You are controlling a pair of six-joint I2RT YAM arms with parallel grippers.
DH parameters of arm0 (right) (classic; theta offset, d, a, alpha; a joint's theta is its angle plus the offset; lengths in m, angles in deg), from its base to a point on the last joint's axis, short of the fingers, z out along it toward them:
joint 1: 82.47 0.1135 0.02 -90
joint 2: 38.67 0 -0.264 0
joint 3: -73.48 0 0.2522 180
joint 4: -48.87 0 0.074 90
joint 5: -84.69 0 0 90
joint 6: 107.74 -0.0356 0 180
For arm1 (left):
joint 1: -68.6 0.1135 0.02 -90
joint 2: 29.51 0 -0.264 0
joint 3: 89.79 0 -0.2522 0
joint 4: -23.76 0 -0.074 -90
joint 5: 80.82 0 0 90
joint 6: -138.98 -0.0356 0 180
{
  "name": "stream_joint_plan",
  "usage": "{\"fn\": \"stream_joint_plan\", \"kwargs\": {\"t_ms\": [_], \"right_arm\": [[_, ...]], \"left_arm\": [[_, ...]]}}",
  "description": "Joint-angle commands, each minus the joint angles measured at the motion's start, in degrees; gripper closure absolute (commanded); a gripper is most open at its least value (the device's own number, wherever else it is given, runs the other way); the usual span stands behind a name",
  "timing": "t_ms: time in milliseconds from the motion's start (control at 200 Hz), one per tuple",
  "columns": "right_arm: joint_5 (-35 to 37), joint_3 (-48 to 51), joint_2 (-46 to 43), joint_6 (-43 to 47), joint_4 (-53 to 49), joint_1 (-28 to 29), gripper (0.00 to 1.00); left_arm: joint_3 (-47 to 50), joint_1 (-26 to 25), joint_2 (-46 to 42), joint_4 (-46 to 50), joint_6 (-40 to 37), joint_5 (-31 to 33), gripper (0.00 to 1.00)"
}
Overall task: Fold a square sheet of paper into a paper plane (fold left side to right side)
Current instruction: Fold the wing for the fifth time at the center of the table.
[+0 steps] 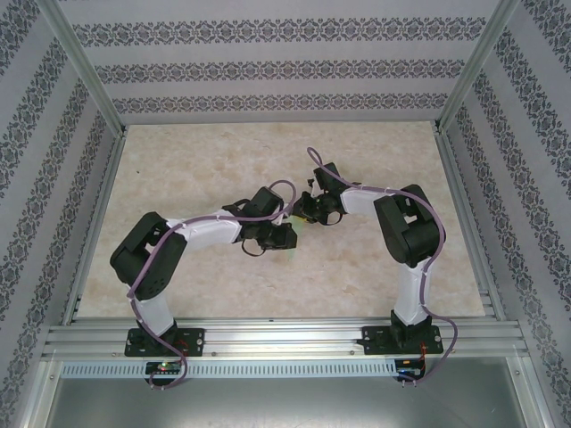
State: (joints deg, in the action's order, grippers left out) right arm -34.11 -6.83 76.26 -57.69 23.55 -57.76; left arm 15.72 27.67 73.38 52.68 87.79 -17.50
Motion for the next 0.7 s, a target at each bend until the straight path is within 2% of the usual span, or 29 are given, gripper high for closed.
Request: {"fn": "stream_joint_plan", "kwargs": {"t_ms": [0, 305, 694], "right_arm": [[2.2, 0.2, 2.8, 1.2, -2.5, 0.3, 0.84], [2.4, 0.2, 3.3, 1.2, -2.7, 0.3, 0.84], [3.7, 0.0, 3.4, 2.0, -4.1, -0.1, 0.84]], "left_arm": [[-3.7, -0.5, 3.0, 0.3, -2.7, -0.9, 0.85], [-6.2, -0.5, 8.0, 0.4, -3.2, -3.9, 0.85], [-2.1, -0.6, 9.2, 1.5, -3.2, -3.0, 0.86]]}}
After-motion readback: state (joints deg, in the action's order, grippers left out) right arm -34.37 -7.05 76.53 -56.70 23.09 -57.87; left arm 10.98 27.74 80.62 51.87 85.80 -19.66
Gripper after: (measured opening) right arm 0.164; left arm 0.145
